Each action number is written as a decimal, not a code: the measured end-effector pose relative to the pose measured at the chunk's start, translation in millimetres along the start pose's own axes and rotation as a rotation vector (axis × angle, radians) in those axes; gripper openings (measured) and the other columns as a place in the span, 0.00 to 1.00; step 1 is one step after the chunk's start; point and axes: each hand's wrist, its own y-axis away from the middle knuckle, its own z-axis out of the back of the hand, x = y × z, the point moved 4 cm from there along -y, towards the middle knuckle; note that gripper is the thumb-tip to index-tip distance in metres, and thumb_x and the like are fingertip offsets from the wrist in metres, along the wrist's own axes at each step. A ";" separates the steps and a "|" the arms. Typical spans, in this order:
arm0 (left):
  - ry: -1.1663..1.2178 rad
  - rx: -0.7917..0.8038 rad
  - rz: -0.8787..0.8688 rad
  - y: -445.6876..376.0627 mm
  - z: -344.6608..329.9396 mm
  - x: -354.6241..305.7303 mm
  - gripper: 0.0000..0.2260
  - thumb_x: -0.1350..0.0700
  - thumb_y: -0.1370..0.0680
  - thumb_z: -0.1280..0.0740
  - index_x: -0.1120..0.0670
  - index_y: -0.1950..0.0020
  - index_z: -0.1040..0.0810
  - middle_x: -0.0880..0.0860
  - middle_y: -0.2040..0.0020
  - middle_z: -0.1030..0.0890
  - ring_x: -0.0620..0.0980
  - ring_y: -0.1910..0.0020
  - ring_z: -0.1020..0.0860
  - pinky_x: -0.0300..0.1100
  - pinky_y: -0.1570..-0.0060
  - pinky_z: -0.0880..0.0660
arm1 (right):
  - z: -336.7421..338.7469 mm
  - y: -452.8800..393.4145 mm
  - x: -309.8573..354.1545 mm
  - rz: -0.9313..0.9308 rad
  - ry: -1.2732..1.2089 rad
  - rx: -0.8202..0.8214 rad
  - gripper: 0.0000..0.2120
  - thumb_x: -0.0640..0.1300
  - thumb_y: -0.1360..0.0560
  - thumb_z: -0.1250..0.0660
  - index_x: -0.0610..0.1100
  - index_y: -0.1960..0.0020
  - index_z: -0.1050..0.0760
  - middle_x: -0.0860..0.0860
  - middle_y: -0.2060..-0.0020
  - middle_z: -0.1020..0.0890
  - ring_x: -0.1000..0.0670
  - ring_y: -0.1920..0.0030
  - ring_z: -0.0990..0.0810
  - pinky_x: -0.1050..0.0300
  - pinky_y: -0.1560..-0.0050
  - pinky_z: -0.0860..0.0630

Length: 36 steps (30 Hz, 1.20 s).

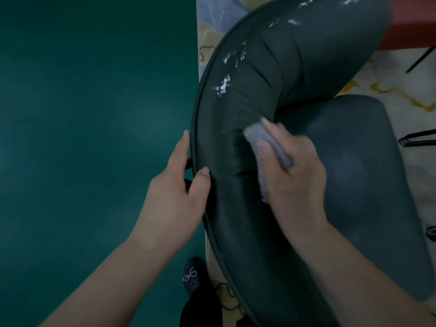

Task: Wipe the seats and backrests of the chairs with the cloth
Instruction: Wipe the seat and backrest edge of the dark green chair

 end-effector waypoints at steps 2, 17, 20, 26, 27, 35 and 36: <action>-0.025 -0.008 -0.011 -2.4 0.0 1.1 0.27 0.53 0.21 0.38 0.40 0.23 0.41 0.28 0.58 0.22 0.43 0.63 0.21 0.24 0.67 0.29 | -22.8 -5.1 22.2 0.195 0.080 0.073 0.16 0.49 0.23 0.34 0.52 0.36 0.24 0.51 0.55 0.28 0.59 0.55 0.25 0.71 0.48 0.29; 0.014 0.026 -0.012 -24.7 3.2 -11.9 0.29 0.44 0.28 0.41 0.35 0.25 0.39 0.24 0.58 0.23 0.37 0.61 0.22 0.22 0.67 0.30 | -34.7 -30.0 -5.1 -0.017 -0.085 0.022 0.16 0.50 0.25 0.32 0.56 0.38 0.22 0.56 0.57 0.28 0.63 0.55 0.25 0.76 0.49 0.32; 0.022 0.021 -0.001 -22.8 2.4 -12.8 0.26 0.46 0.24 0.39 0.35 0.25 0.39 0.27 0.54 0.22 0.43 0.59 0.22 0.23 0.67 0.29 | -18.2 -29.9 -49.8 -0.300 -0.068 -0.021 0.13 0.49 0.23 0.33 0.54 0.38 0.21 0.56 0.51 0.19 0.66 0.52 0.22 0.76 0.49 0.31; 0.029 0.036 0.018 -21.3 3.8 -14.9 0.29 0.45 0.27 0.41 0.35 0.25 0.39 0.26 0.55 0.22 0.33 0.61 0.22 0.21 0.65 0.30 | -3.0 -30.5 -45.0 -0.402 -0.234 -0.035 0.15 0.53 0.23 0.36 0.58 0.37 0.23 0.53 0.49 0.17 0.60 0.52 0.19 0.64 0.48 0.22; 0.024 0.037 0.012 -21.1 3.5 -15.0 0.30 0.46 0.28 0.41 0.35 0.25 0.39 0.26 0.55 0.22 0.34 0.61 0.22 0.21 0.66 0.31 | -7.3 -36.4 -26.7 -0.242 -0.214 0.003 0.14 0.55 0.24 0.36 0.61 0.38 0.24 0.56 0.50 0.18 0.62 0.53 0.19 0.68 0.51 0.23; 0.013 0.031 0.022 -23.3 3.9 -22.9 0.30 0.48 0.29 0.40 0.36 0.26 0.36 0.24 0.54 0.24 0.31 0.61 0.23 0.20 0.67 0.32 | -11.5 -21.8 -62.0 -0.296 -0.171 0.133 0.14 0.47 0.22 0.34 0.62 0.40 0.24 0.61 0.49 0.20 0.65 0.48 0.22 0.71 0.45 0.28; 0.024 0.034 0.033 -25.1 4.4 -24.3 0.30 0.48 0.29 0.41 0.35 0.26 0.37 0.24 0.55 0.23 0.31 0.62 0.23 0.20 0.67 0.32 | -7.8 -18.3 -74.7 -0.401 -0.183 0.132 0.12 0.46 0.22 0.34 0.61 0.42 0.23 0.59 0.47 0.18 0.66 0.48 0.22 0.73 0.46 0.29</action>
